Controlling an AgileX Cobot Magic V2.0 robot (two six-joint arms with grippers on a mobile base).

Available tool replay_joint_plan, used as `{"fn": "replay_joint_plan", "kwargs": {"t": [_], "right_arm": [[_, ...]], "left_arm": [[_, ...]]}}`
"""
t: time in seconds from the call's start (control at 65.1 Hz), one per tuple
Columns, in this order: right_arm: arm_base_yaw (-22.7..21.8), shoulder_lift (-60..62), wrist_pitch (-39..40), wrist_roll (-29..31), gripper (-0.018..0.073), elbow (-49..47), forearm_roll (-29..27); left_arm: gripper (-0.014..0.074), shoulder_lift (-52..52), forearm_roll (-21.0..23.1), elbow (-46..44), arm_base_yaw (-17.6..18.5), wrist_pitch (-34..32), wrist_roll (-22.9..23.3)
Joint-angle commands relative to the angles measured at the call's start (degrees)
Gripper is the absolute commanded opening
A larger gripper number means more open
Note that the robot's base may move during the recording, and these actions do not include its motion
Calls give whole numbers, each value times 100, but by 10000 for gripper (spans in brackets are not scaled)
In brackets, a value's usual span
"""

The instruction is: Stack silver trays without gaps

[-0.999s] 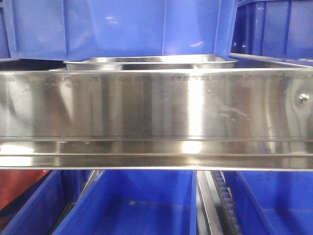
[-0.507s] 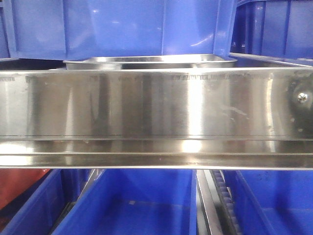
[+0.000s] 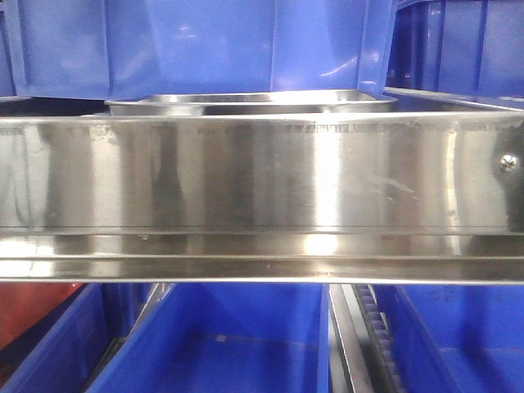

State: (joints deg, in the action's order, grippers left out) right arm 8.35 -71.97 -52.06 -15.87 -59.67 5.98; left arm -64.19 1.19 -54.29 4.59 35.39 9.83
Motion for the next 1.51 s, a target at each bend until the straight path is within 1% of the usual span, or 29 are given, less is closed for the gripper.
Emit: {"fn": "replay_joint_plan", "kwargs": {"t": [0.0, 0.046, 0.061, 0.138, 0.231, 0.323, 0.415, 0.523, 0.646, 0.907, 0.968, 1.076, 1.122, 1.153, 1.214, 1.291, 1.491], "right_arm": [[454, -250, -27, -749, -46, -307, 624], [633, -437, -17, -823, -46, -496, 624], [685, -495, -36, -842, -46, -555, 612], [911, -844, -166, -956, -46, -930, 574], [1100, -1280, -412, -970, -46, -1436, 547], [1223, -1650, -659, -970, -46, -1928, 547], [1299, -2042, -946, -970, -46, -2520, 428], [1299, -2374, -1000, -906, -46, -2993, 108], [1299, -2632, -1163, -906, -46, -3310, 50], [1299, -2841, -1179, -906, -37, -3368, -6], [1299, -2856, -1179, -906, 17, -3368, -6], [1299, -2889, -1179, -906, 196, -3368, -59], [1299, -2903, -1179, -906, 246, -3368, -127], [1299, -2903, -1179, -906, 260, -3368, -209], [1299, -2938, -1179, -906, 246, -3368, -365], [1299, -2974, -1179, -906, 222, -3368, -598], [1299, -3056, -1179, -906, 211, -3368, -598]], "left_arm": [[-13, -365, -435, -363, 374, 131, 628], [-13, -525, -735, -555, 596, 200, 994], [-13, -579, -836, -583, 634, 228, 1048], [-13, -863, -1273, -932, 1053, 459, 1638], [-13, -1270, -1623, -1398, 1488, 828, 2068], [-13, -1754, -1839, -1909, 1820, 1210, 2234], [-13, -2155, -1839, -2378, 2073, 1447, 2234], [-13, -2587, -1779, -2713, 2276, 1552, 2234], [-13, -2891, -1603, -2942, 2381, 1632, 2234], [-8, -3092, -1575, -2956, 2415, 1578, 2234], [29, -3101, -1575, -2956, 2415, 1578, 2234], [145, -3101, -1575, -2956, 2415, 1578, 2234], [188, -3101, -1575, -2956, 2415, 1564, 2234], [210, -3101, -1575, -2956, 2415, 1534, 2234], [240, -3116, -1575, -2956, 2415, 1473, 2234], [248, -3170, -1544, -2979, 2405, 1462, 2245], [247, -3317, -1332, -2978, 2405, 1473, 2245]]}}
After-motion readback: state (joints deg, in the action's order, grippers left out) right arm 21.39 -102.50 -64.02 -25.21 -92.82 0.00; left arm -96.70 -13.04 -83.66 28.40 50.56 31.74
